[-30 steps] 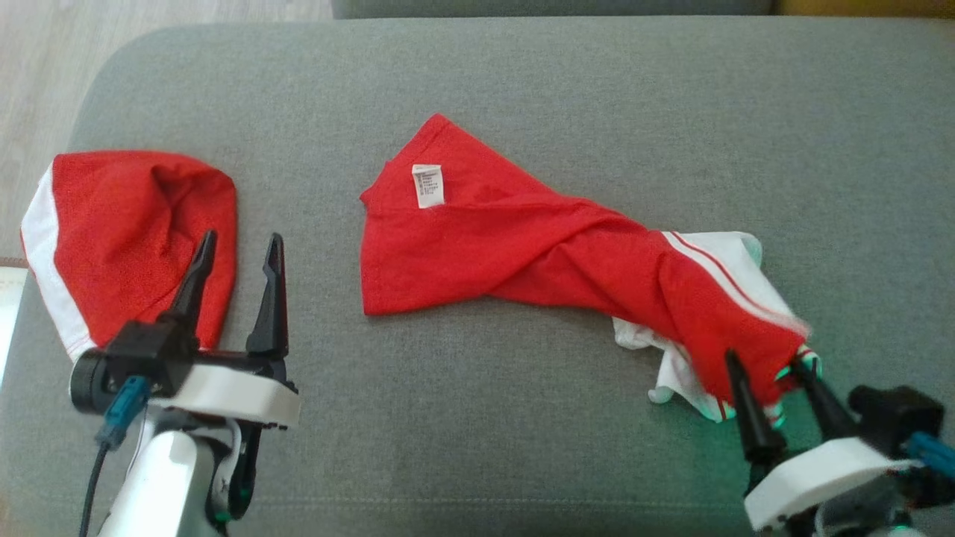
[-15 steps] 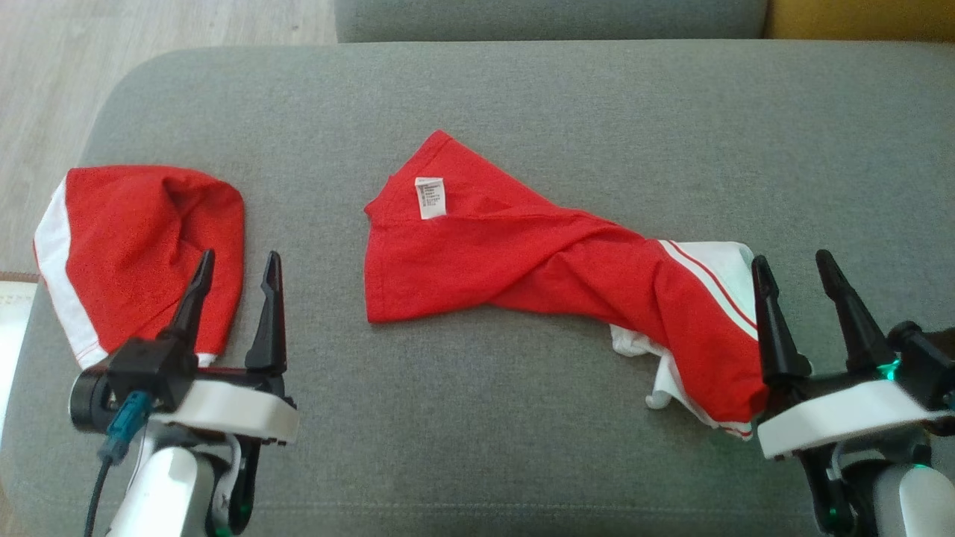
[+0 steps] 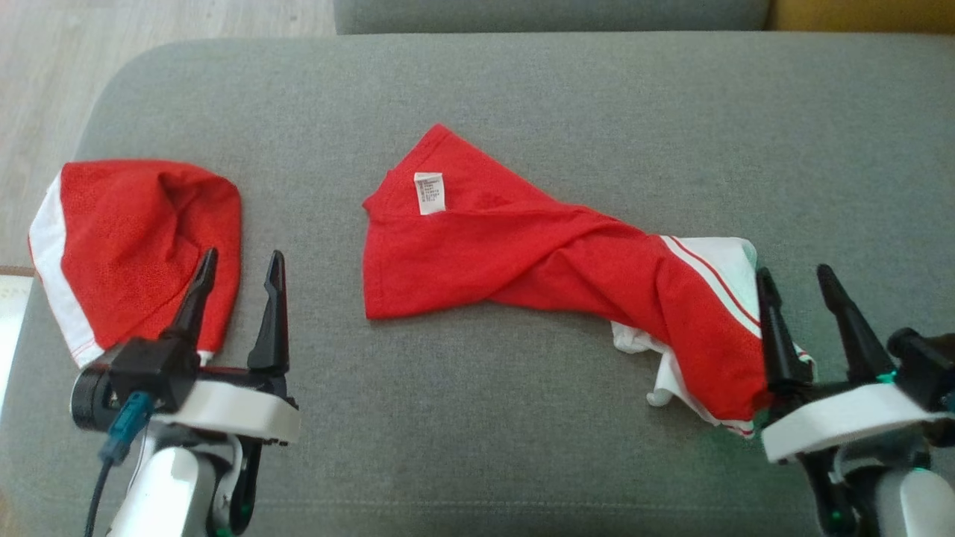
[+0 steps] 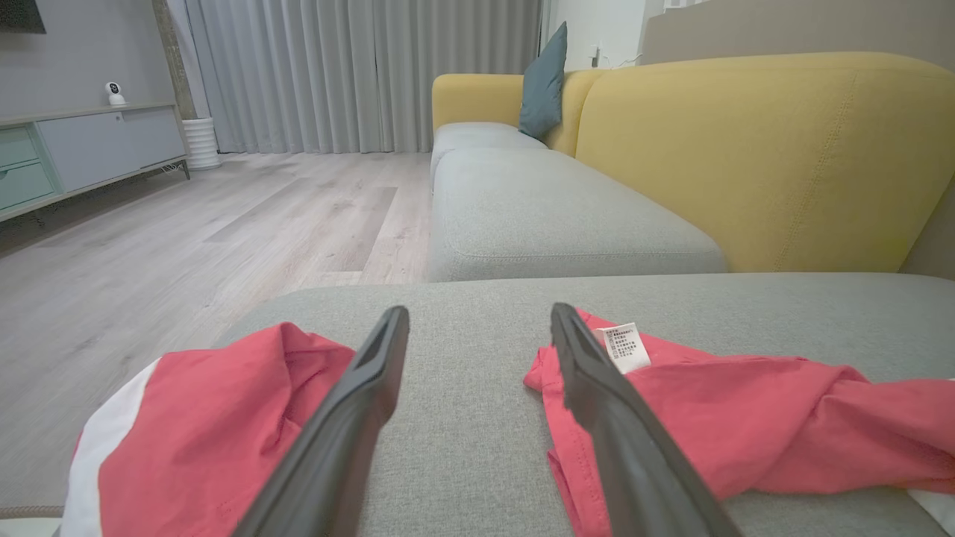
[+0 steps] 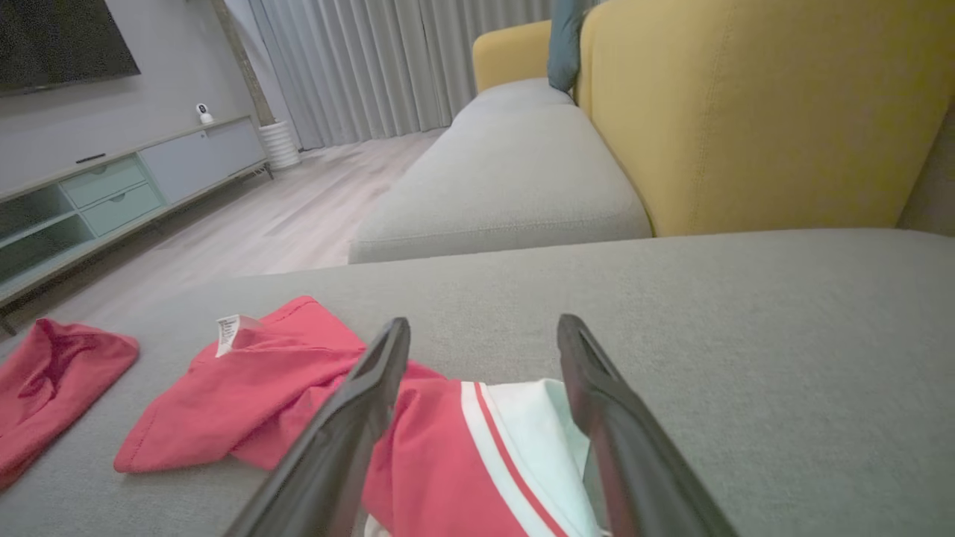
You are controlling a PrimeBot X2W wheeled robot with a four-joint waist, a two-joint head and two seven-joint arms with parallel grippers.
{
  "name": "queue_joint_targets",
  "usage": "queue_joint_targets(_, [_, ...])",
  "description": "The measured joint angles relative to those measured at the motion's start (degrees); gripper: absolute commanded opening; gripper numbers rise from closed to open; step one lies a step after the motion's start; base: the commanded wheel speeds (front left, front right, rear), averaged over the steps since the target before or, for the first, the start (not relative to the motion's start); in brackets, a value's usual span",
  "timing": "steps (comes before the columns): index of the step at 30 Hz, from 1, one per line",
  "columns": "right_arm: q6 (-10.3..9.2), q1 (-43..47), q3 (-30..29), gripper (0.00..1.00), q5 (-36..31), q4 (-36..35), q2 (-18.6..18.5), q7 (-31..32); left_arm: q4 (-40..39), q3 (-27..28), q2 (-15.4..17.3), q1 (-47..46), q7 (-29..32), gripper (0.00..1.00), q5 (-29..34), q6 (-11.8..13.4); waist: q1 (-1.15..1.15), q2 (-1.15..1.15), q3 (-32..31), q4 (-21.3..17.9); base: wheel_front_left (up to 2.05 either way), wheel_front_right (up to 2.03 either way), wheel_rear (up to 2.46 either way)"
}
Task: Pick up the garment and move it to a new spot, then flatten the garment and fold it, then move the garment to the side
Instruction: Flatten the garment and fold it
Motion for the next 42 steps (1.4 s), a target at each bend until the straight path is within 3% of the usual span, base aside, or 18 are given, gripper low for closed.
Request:
queue_joint_targets(3, [0.0, -0.36, -3.2, 1.0, 0.85, 2.91, -0.36, 0.29, -0.62, -0.05, 0.05, -0.05, 0.0, 1.0, 0.0, 0.07, 0.0, 0.0, 1.01, -0.05, 0.0, 0.0, 0.0])
queue_joint_targets(10, [0.0, -8.06, -8.24, 1.0, 1.18, 10.87, -5.0, 2.54, -0.92, -0.71, 0.05, -1.6, 0.0, 1.0, 0.0, -0.02, 0.0, 0.0, 5.02, -0.02, 0.0, 0.0, 0.0])
queue_joint_targets(20, [0.0, -19.0, -1.12, 1.0, 3.92, 24.42, -8.37, 11.84, -0.38, -1.48, -0.38, -5.89, -0.08, 1.0, 0.0, -0.62, 0.02, 0.0, 10.39, 0.99, 0.0, 0.0, 0.0])
queue_joint_targets(25, [0.0, -21.83, 2.49, 1.0, 6.35, 27.47, -10.44, 17.35, 0.46, -1.48, -0.63, -6.45, -0.09, 1.0, 0.0, -1.09, 0.0, 0.0, 11.22, 1.73, 0.0, 0.0, 0.0])
queue_joint_targets(26, [0.0, -22.32, 2.92, 0.91, 7.23, 27.6, -10.98, 18.38, 0.63, -1.48, -0.66, -6.45, -0.09, 1.0, 0.0, -1.09, 0.01, 0.0, 11.27, 1.83, 0.0, 0.0, 0.0])
queue_joint_targets(27, [0.0, -22.64, 3.41, 0.11, 8.35, 27.57, -11.61, 19.36, 0.83, -1.48, -0.85, -6.46, -0.09, 1.0, 0.01, -1.09, 0.01, 0.0, 11.27, 1.97, 0.0, 0.0, 0.0])
queue_joint_targets(28, [0.0, -22.63, 3.53, 0.0, 8.8, 27.51, -11.84, 19.73, 0.9, -1.46, -0.93, -6.48, -0.09, 1.0, 0.01, -1.09, 0.0, 0.0, 11.23, 2.02, 0.0, 0.0, 0.0])
queue_joint_targets(38, [0.0, -21.35, 2.01, 0.0, 10.0, 22.12, -15.12, 18.27, 0.89, -1.04, -2.16, -6.59, -0.09, 1.0, 0.52, -1.53, 0.01, 0.0, 10.59, 2.34, 0.0, 0.0, 0.0])
queue_joint_targets(42, [0.0, -22.81, 0.07, 0.0, 6.6, 19.73, -19.31, 17.34, 0.87, -0.34, -2.47, -6.6, -0.09, 1.0, 1.01, -1.72, 0.0, 0.0, 10.64, 2.6, 0.0, 0.0, 0.0])
